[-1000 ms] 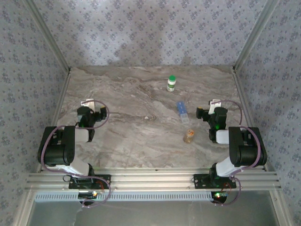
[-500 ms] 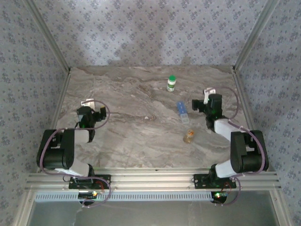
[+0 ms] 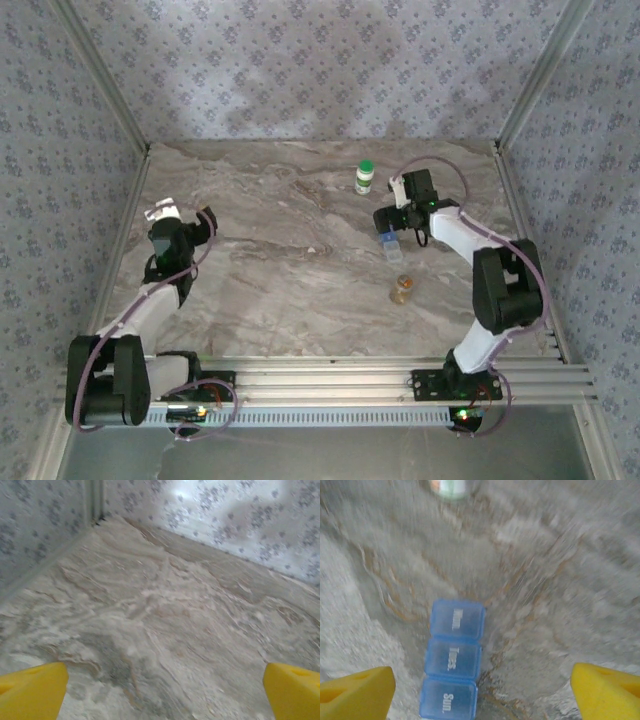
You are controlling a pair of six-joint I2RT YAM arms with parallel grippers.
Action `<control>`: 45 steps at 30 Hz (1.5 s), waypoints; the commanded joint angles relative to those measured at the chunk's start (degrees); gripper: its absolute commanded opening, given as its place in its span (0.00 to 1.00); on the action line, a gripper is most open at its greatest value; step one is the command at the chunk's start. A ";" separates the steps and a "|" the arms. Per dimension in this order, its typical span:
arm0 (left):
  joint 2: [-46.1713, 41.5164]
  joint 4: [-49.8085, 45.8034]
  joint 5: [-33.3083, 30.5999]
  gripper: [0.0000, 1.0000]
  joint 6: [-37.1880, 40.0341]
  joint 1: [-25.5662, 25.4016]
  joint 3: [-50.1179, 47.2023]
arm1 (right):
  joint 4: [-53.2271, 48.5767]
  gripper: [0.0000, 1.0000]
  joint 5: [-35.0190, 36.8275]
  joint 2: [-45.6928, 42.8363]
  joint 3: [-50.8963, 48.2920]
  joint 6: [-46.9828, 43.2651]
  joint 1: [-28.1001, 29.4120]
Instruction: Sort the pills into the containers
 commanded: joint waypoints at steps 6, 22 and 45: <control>-0.43 2.18 6.37 1.00 -1.76 -1.01 -0.45 | -13.09 0.79 -8.45 10.41 11.78 -7.99 0.24; -1.01 2.18 6.02 1.00 -2.43 -1.49 -0.63 | -22.29 0.61 -3.93 20.07 21.22 -14.83 2.56; -0.06 2.73 5.75 1.00 -3.52 -2.03 -0.99 | -41.96 0.41 -7.11 27.79 34.36 -67.29 18.93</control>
